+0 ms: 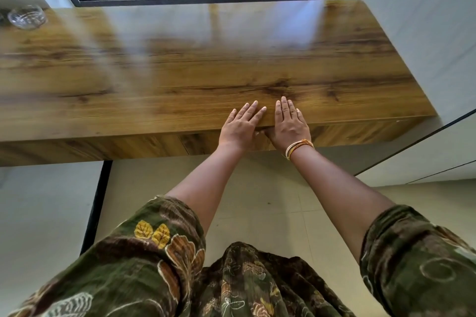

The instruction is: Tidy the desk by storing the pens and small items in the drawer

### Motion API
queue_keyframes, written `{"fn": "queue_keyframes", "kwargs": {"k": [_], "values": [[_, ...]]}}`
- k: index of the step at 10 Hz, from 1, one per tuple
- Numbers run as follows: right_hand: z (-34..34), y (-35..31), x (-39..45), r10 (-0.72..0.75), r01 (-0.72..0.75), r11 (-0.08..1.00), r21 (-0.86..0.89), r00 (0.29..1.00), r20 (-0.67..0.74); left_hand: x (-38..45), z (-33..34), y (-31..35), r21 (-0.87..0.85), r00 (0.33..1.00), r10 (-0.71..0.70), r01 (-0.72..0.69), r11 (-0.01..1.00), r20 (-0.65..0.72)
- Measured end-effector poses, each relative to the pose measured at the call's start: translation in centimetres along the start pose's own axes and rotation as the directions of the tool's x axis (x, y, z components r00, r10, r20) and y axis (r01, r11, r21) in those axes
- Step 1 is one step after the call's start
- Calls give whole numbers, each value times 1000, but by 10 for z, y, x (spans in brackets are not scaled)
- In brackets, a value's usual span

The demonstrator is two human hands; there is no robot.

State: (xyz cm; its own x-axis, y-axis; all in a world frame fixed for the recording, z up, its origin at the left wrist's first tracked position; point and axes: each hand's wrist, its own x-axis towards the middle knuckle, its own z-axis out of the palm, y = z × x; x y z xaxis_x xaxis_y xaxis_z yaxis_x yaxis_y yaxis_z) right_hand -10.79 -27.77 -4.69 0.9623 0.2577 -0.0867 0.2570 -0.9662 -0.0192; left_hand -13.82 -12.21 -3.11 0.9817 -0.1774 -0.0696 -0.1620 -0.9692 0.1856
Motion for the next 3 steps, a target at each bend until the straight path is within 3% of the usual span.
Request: {"fn": "queue_keyframes", "kwargs": {"k": [1,3], "values": [[-4,0,-2,-1,1,1000,5,1000,18,-12,-4,-5,31,995,-79,77,997,62],[-23,-1,0,-50,52,996,74,998,-28,-29,-22,-27,-15,963,-266,266,964,-38]]}}
